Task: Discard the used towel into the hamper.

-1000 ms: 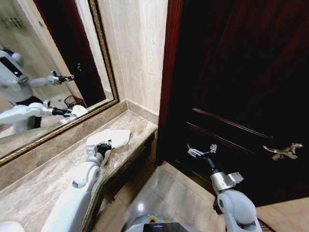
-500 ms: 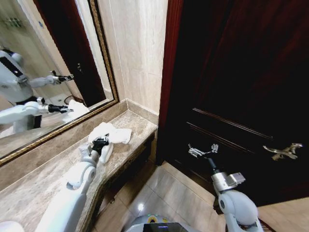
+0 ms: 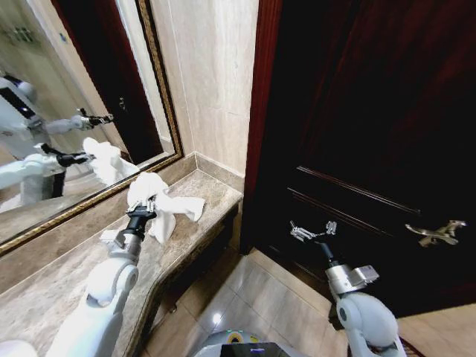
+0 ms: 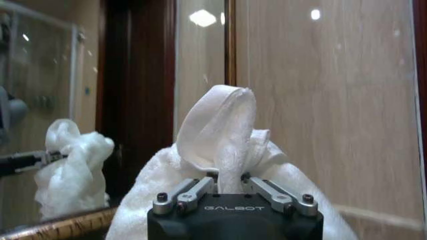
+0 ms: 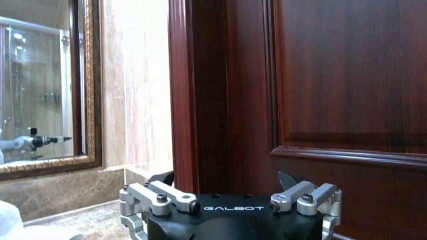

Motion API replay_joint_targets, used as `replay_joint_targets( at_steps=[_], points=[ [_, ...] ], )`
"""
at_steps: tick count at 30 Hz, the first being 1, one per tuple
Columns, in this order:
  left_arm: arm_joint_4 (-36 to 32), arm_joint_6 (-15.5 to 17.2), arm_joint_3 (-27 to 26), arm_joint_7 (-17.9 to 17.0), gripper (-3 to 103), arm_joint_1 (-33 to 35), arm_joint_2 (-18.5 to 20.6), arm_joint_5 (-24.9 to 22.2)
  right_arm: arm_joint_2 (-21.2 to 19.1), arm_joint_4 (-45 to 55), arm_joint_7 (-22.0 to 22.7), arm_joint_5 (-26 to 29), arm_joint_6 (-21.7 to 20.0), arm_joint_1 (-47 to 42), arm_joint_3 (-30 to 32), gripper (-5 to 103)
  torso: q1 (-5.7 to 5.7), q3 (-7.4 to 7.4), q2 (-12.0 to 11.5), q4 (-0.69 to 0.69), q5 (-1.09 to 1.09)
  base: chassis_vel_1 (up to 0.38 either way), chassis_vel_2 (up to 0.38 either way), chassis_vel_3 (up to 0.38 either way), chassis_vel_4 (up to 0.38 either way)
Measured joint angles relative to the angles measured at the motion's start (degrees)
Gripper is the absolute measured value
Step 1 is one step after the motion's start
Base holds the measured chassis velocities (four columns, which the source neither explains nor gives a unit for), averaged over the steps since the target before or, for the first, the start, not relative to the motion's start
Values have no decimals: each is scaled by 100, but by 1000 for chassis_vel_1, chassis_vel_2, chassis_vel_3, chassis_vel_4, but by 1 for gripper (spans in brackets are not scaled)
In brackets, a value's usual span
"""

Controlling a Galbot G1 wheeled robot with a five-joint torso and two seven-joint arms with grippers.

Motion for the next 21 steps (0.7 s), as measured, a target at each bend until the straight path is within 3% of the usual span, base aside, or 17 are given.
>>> replay_joint_targets(
  at_steps=[6,12,21],
  points=[
    [-359,-319,-73,-111,10,312,-253,332,-67,135,31,157,-111,-100,90,100,0,0,0,0,1,0,0,0,0],
    [-827,-282,-108,-180,10,624,-417,664,-254,435,183,360,-443,-278,225,100,-1,0,0,1,1,0,0,0,0],
    [-934,-141,-135,-253,10,634,-401,651,-365,807,396,357,-835,-354,258,100,0,0,0,0,0,0,0,0,0]
  ],
)
